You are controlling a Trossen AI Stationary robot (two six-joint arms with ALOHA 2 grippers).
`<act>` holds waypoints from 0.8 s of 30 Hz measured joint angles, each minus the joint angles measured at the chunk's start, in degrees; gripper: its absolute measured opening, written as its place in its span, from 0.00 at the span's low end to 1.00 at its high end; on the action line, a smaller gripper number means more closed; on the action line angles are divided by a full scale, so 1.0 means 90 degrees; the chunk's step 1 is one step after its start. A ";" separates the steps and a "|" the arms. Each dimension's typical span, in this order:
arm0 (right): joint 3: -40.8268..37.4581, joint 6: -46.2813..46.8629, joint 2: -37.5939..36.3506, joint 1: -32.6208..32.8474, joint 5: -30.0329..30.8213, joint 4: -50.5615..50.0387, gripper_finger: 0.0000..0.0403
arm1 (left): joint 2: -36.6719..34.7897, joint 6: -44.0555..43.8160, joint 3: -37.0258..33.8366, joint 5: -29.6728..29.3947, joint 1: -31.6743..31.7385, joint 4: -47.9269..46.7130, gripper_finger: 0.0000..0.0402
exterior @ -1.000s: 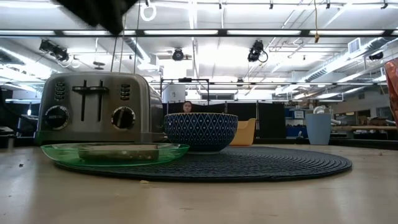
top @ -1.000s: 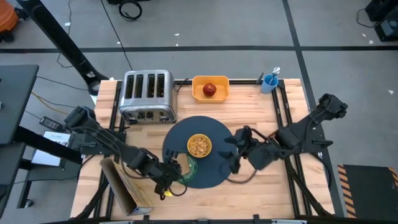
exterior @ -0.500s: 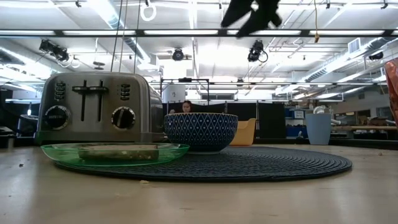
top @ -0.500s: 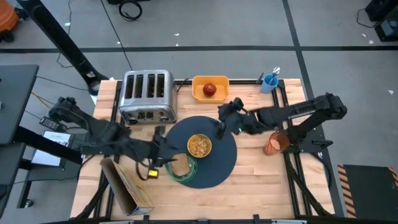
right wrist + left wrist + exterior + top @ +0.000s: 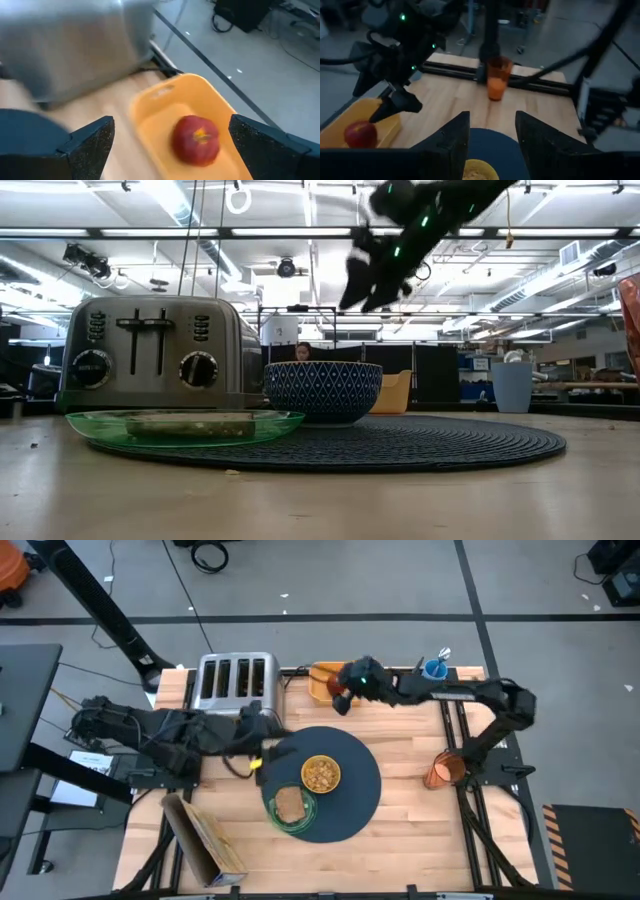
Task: Arrange a breakfast setting
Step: Put the apple on the blue table mat
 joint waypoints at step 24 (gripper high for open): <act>-0.0007 -0.0344 0.2119 -0.1462 -0.1575 0.1341 0.99 | -0.0172 0.0471 -0.0002 -0.0017 0.1570 -0.0530 0.41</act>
